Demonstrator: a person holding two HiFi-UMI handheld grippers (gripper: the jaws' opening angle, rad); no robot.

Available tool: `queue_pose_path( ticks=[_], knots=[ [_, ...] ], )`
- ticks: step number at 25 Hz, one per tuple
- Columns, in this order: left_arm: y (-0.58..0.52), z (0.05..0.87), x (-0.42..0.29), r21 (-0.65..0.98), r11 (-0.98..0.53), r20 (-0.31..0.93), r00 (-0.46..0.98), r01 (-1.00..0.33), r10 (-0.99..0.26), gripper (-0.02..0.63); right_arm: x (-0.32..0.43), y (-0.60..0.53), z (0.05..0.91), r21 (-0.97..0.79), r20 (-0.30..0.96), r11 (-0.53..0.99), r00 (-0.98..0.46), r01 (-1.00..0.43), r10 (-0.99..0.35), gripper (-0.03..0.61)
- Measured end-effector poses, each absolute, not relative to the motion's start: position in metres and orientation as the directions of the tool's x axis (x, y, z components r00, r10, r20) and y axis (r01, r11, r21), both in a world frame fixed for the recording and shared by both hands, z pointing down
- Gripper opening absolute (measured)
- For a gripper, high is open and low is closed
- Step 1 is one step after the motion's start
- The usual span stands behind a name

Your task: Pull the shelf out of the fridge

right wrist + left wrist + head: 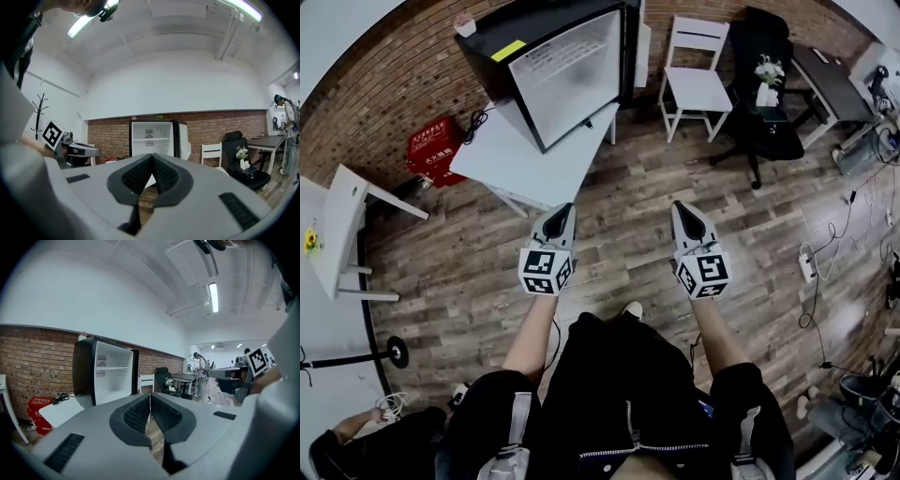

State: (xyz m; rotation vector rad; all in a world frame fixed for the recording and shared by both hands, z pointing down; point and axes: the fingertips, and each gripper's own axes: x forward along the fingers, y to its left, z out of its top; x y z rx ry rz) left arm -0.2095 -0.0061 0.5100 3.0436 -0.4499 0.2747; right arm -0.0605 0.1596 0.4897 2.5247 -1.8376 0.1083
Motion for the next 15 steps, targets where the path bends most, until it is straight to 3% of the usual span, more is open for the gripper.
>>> queue_pose_path(
  ticks=[15],
  knots=[
    [-0.024,0.515,-0.129,0.021,-0.941,0.199,0.924,-0.337,-0.326,0.021,0.024,0.131,0.494,-0.075,0.068,-0.239,0.234,-0.968,-0.970,0.002]
  ],
)
